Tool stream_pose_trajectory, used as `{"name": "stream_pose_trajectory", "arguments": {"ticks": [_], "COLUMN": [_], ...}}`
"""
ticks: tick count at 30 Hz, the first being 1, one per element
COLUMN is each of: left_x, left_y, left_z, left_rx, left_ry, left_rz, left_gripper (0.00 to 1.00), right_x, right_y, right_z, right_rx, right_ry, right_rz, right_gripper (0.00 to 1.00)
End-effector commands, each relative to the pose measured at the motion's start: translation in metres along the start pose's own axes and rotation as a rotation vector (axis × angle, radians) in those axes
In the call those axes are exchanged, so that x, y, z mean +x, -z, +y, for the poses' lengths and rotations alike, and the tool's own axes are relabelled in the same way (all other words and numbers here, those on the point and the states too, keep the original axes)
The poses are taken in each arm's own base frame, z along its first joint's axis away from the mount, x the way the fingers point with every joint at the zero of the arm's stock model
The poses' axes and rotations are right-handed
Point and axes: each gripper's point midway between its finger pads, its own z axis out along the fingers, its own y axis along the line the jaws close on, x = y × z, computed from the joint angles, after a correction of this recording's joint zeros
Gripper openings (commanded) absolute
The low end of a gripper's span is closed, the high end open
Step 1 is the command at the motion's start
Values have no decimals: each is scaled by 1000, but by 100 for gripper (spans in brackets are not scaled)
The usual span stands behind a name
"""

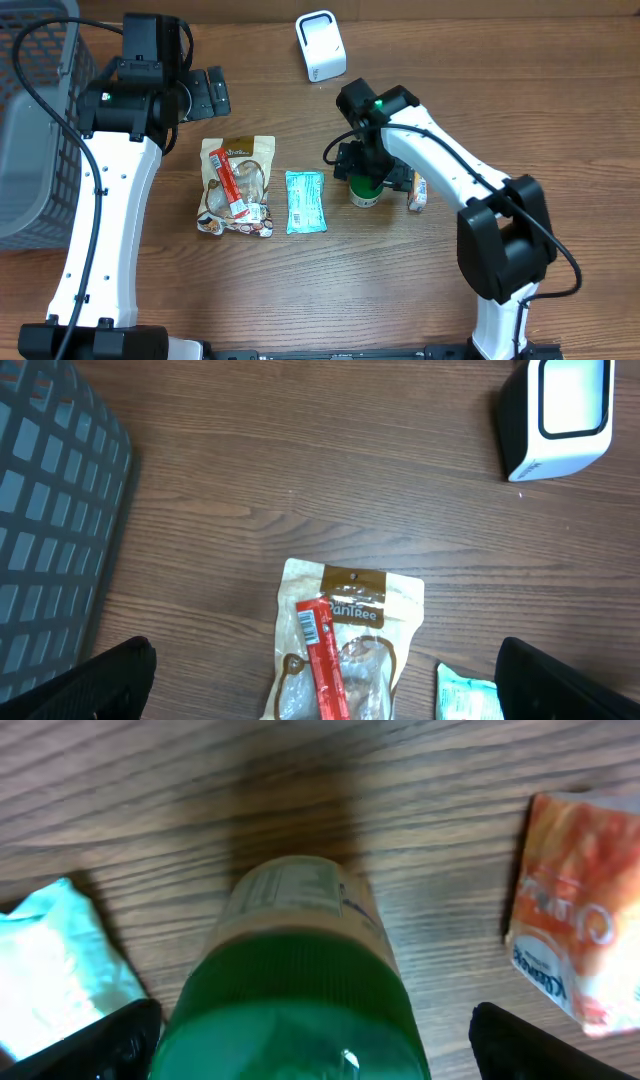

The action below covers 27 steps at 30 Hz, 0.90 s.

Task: Scan the item barcode
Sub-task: 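Grasp the green-lidded jar with the right gripper and lift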

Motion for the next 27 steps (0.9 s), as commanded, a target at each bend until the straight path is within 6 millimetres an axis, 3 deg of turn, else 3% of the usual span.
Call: {"name": "stream_pose_trajectory", "arguments": {"ticks": [1,15,18,20,22,25,27], "left_x": [-4,-4,-4,-4,-4,-4,-4], "left_y": [3,3,3,3,3,3,3], "left_z": [1,1,1,1,1,1,1], "left_rx": [-6,-6,-6,-6,-6,-6,-6], "left_ry": [16,16,16,16,16,16,16], "left_rz": [-14,-14,-14,-14,-14,-14,-14], "left_gripper": [100,100,100,100,100,100,100], "right_x": [2,5,5,5,5,2,-3], "right_y": [-11,-33,-33,-33,-32,-24,-13], "right_z": [3,2,2,2,2,3,7], "right_rx": [13,7,7,8,8,4,-9], "right_ry": [-1,0,0,1,28,61,65], "right_rz": [16,19,19,20,20,15,0], "right_gripper": [100,95,89,74,68,54,50]}}
